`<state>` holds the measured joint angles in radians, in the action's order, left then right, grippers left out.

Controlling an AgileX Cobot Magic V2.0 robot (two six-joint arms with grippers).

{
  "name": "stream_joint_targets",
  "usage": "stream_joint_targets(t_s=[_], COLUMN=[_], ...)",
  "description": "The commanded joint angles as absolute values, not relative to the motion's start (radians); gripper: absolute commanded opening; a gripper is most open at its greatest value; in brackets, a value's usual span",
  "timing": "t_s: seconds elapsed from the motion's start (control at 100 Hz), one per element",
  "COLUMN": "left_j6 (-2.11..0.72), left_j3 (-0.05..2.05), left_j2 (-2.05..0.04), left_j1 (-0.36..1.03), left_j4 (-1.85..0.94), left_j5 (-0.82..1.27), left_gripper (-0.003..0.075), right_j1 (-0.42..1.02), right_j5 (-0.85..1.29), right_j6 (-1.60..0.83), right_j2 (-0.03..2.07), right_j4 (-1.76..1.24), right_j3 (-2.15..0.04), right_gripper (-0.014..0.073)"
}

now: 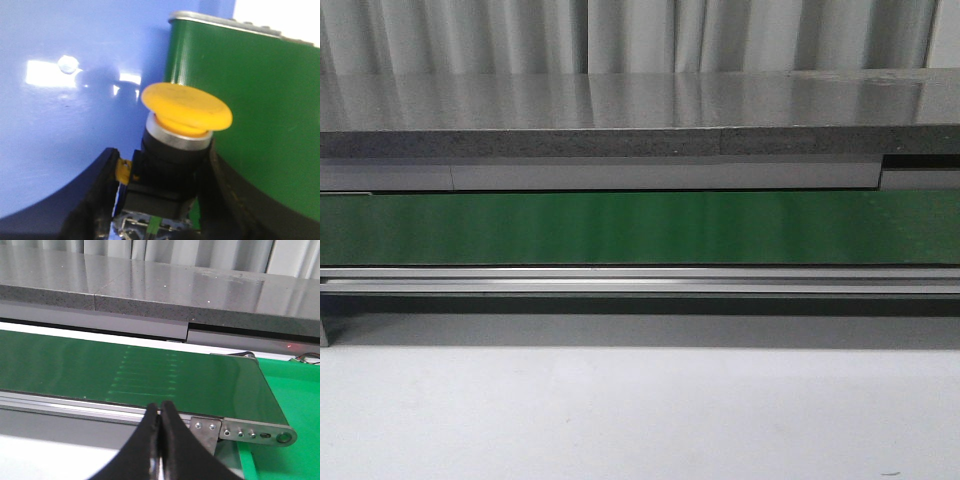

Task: Move button from left to right
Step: 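Lift the button with the left gripper and set it on the conveyor belt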

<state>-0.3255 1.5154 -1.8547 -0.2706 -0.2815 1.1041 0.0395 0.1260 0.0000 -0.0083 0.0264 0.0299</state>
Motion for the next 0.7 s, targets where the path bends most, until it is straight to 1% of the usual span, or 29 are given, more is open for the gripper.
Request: stream_joint_targets(t_s=[0.0,0.23,0.35,0.4,0.47,0.61,0.62,0.69], left_j6=[-0.335,-0.337,-0.337,-0.337,-0.337,-0.337,-0.337,-0.337], left_j3=[1.534,1.508,1.506,1.506,1.506,1.504,1.504,1.504], left_j2=[-1.799,-1.799,-1.803,-1.804,-1.805,-1.81,-1.812,-1.811], left_j1=[-0.245,-0.161,-0.131,-0.123,-0.114,-0.108,-0.108,-0.108], left_j4=[-0.326,-0.304,-0.294,-0.293,-0.291,-0.29,-0.29,-0.29], left_j5=[1.105,1.058,1.047,1.043,1.039,1.038,1.04,1.042], left_gripper=[0.0158,0.016,0.0182,0.0208,0.0263,0.0419,0.044,0.0482], right_j1=[0.04,0.04,0.04,0.04,0.04,0.04,0.04,0.04], right_j5=[0.043,0.043,0.043,0.043,0.043,0.043,0.043,0.043], right_j6=[-0.007,-0.007,-0.007,-0.007,-0.007,-0.007,-0.007,-0.007], right_j2=[-0.026,-0.026,-0.026,-0.026,-0.026,-0.026,-0.026,-0.026], right_j4=[0.033,0.033,0.033,0.033,0.033,0.033,0.033,0.033], right_j3=[0.029,0.029,0.029,0.029,0.029,0.029,0.029,0.029], right_gripper=[-0.0068,-0.0068,-0.0068,-0.0068,-0.0068,-0.0068,-0.0068,-0.0068])
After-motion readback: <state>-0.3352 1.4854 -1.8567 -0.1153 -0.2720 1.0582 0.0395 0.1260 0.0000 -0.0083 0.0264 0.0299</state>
